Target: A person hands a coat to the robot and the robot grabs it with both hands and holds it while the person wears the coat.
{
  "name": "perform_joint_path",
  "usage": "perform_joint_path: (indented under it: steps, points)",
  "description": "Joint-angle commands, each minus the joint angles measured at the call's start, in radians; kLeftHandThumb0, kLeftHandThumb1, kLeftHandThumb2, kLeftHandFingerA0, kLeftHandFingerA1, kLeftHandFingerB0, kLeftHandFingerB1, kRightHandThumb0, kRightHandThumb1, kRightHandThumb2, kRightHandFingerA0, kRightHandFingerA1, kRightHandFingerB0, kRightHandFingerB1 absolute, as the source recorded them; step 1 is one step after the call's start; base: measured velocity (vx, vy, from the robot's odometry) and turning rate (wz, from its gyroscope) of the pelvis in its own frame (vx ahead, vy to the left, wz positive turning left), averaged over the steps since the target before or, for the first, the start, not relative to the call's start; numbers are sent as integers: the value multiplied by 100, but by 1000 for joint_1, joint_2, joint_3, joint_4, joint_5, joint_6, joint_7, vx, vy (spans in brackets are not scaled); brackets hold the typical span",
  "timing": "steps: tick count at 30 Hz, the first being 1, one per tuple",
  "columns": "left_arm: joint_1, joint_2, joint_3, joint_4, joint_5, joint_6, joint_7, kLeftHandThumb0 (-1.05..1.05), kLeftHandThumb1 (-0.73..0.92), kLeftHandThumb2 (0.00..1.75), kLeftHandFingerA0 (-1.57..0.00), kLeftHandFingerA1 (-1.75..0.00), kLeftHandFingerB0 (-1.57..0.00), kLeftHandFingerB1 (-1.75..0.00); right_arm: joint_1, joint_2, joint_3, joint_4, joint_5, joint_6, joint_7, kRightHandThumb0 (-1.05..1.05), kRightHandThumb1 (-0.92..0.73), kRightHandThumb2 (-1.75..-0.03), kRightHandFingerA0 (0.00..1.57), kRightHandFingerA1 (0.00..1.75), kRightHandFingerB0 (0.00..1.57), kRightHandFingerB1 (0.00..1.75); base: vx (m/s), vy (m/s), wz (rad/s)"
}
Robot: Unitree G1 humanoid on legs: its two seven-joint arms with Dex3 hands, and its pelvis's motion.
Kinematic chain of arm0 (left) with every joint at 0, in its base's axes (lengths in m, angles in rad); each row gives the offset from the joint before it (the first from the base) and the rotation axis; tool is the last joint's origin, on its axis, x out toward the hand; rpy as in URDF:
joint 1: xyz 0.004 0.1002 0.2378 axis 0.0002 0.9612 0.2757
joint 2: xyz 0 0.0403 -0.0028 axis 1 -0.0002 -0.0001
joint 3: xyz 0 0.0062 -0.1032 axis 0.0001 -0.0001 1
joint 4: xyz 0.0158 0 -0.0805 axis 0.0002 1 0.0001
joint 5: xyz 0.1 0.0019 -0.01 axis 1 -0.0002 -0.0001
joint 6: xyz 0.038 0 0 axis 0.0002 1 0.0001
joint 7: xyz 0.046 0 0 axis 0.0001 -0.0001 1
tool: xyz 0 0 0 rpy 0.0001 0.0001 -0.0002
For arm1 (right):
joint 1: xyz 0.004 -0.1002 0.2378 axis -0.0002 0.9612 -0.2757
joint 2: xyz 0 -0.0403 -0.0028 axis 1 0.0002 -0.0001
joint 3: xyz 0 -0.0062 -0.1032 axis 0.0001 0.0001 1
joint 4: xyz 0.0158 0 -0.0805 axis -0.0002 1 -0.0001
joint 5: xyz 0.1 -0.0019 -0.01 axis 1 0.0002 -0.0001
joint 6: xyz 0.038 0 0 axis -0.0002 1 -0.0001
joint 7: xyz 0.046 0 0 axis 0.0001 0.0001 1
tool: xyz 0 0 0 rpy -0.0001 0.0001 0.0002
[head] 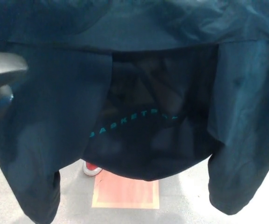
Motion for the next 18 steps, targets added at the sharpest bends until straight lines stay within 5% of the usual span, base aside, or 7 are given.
perform_joint_path:
  steps: [1, 3, 4, 8, 9, 11, 18]
  points:
    - [-93, 19, 33, -13, -81, 66, -80, -24, 73, 61, -101, -80, -79, -46, -83, -38, -24, -39, 121, 85, 92, -18, -83, -64, 107, 88, 73, 66, 0, 0, 0]
    - [-137, 21, 16, 0, -76, 114, -104, -31, 62, 93, -89, -69, -63, -60, -91, -80, -51, -54, 99, 143, 139, -30, -83, -64, 106, 81, 53, 50, 0, 0, 0]
    - [-174, 19, 3, 26, -56, 145, -113, -32, 69, 61, -89, -48, -55, -38, -92, -125, -66, -73, 111, 210, 187, -42, -80, -63, 99, 74, 32, 35, 0, 0, 0]
    - [-178, 113, 24, -6, 76, 410, -241, -36, 43, 101, 0, -45, -1, -44, -118, -254, -112, -131, 25, 431, 305, -82, -73, -105, 38, 53, 4, 29, 0, 0, 0]
    - [-190, 136, 25, -8, 103, 452, -268, -82, 83, 67, -6, -21, -23, -30, -135, -279, -108, -133, -3, 459, 323, -83, -92, -69, 21, 31, 11, 23, 0, 0, 0]
    - [-249, 204, 4, 5, 171, 545, -335, -85, 72, 111, 0, -18, -16, -44, -195, -336, -85, -123, -98, 517, 361, -87, -92, -77, 1, 25, 8, 23, 0, 0, 0]
    - [-448, 342, -119, 88, 312, 705, -487, -87, 68, 110, -4, -35, -4, -29, -379, -437, 42, -70, -219, 679, 452, -93, -76, -110, 5, 38, 12, 16, 0, 0, 0]
